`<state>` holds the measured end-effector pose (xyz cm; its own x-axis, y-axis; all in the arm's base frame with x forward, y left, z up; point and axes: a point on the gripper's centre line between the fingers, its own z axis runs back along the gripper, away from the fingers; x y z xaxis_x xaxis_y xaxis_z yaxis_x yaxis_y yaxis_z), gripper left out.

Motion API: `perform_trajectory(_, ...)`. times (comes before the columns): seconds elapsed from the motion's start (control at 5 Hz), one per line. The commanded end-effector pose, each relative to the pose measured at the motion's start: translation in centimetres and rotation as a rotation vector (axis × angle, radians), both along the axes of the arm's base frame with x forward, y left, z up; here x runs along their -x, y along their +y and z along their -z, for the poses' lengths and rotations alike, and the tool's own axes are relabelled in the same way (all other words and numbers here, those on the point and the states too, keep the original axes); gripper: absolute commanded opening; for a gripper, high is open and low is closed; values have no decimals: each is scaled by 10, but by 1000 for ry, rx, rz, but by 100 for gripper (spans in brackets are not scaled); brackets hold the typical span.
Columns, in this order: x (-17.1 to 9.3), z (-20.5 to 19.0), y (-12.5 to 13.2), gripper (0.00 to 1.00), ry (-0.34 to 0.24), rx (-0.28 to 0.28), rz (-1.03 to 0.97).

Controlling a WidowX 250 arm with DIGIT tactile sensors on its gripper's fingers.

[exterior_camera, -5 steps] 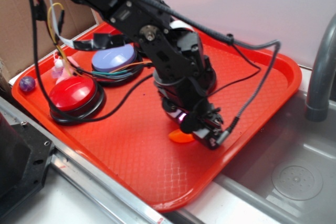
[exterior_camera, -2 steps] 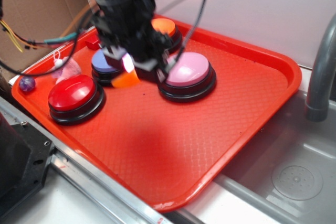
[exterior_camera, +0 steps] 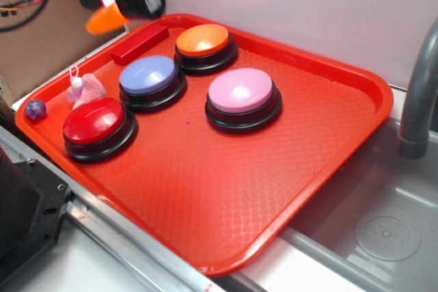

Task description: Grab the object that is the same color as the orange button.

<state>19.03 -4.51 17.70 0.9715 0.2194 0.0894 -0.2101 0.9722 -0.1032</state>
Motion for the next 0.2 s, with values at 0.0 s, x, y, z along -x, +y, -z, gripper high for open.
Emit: perform_trajectory(0.0, -3, -12, 11, 0, -62, -16, -6)
